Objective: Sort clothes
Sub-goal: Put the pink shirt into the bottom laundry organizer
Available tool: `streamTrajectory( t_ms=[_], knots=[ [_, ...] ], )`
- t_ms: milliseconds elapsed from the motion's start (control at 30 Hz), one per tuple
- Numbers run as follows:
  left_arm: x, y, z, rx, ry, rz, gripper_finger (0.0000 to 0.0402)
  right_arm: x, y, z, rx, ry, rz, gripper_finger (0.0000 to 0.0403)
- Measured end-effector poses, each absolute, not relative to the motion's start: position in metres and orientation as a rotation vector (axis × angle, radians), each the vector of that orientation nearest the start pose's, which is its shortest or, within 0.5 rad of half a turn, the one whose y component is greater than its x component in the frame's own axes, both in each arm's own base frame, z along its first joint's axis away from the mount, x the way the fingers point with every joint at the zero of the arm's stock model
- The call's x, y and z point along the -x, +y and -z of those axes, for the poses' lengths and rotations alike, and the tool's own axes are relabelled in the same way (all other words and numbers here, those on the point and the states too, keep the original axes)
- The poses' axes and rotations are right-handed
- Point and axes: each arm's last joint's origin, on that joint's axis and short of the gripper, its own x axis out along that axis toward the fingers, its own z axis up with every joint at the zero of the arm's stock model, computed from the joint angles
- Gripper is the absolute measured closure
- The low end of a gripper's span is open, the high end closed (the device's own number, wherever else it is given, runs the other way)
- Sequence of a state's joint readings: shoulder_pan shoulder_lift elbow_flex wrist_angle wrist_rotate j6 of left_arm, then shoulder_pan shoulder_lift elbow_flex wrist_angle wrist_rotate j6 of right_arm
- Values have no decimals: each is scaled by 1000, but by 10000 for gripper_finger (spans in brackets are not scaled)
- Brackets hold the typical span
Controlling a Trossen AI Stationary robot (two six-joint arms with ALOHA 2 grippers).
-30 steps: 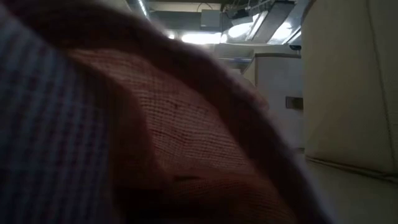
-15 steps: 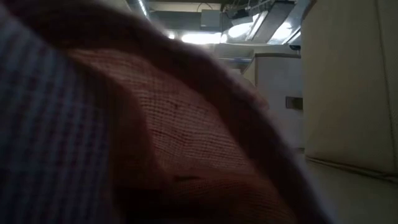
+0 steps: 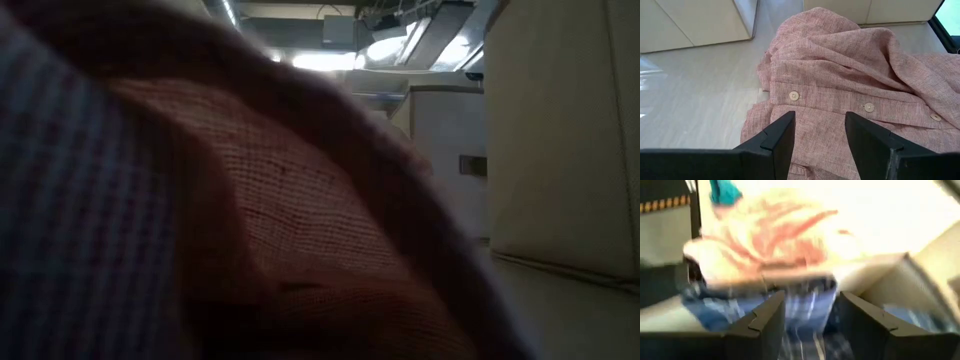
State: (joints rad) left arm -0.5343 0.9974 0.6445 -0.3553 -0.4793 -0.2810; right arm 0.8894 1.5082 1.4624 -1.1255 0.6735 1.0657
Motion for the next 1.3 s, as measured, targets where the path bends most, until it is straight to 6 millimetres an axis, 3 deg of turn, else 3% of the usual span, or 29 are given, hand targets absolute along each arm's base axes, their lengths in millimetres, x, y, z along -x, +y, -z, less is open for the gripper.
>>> streamTrajectory(
  t_ms=[400,800,1033,1167,1300],
  knots=[
    [-178,-90,-236,-72,617,-34,237,-215,212,-343,-89,626,200,214],
    [-178,-90,-236,-71,617,-34,237,-246,187,-347,-82,625,209,214],
    [-178,-90,-236,-72,617,-34,237,-267,160,-349,-18,615,264,213],
    [-178,-90,-236,-72,617,-34,237,-284,142,-348,-72,611,280,184],
    [-178,-90,-236,-71,617,-34,238,-307,131,-338,-79,639,246,116]
  ],
)
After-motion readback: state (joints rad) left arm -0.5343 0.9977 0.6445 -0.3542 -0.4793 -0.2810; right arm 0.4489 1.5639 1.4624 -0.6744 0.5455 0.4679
